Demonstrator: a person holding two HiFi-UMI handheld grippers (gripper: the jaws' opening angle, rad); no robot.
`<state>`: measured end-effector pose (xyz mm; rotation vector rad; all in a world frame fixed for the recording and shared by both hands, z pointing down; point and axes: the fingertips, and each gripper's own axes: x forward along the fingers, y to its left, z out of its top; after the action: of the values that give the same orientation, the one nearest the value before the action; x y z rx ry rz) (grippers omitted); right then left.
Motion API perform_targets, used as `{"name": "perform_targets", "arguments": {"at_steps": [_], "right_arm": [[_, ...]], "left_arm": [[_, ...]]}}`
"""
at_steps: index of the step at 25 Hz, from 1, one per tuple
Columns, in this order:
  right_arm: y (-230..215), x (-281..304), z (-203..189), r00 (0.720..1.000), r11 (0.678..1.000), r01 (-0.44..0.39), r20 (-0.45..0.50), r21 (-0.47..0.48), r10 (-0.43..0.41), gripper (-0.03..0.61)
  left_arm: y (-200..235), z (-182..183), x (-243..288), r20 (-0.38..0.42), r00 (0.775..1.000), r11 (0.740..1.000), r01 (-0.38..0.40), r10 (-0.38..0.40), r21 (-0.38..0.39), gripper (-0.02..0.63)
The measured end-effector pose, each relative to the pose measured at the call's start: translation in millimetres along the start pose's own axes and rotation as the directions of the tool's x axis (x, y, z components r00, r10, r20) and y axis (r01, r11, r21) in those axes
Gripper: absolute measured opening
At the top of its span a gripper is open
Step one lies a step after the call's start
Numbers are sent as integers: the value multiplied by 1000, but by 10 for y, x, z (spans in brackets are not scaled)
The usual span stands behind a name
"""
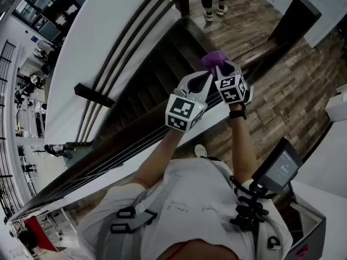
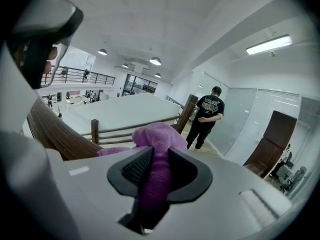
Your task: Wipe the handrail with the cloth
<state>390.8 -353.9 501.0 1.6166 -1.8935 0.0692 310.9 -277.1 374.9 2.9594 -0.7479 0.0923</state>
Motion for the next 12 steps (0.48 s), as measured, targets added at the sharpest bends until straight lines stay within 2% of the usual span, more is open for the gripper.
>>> {"name": "perform_targets", "arguments": {"at_steps": [7, 12], "right_arm": [[-618, 106, -174, 999, 999, 47, -25, 26, -46, 95], [-1002, 111, -274, 996, 995, 90, -21, 52, -89, 95]], "left_arm": [[-147, 88, 327, 4, 999, 999, 41, -41, 21, -2], [-278, 114, 481, 5, 998, 996, 62, -63, 64, -2]]}}
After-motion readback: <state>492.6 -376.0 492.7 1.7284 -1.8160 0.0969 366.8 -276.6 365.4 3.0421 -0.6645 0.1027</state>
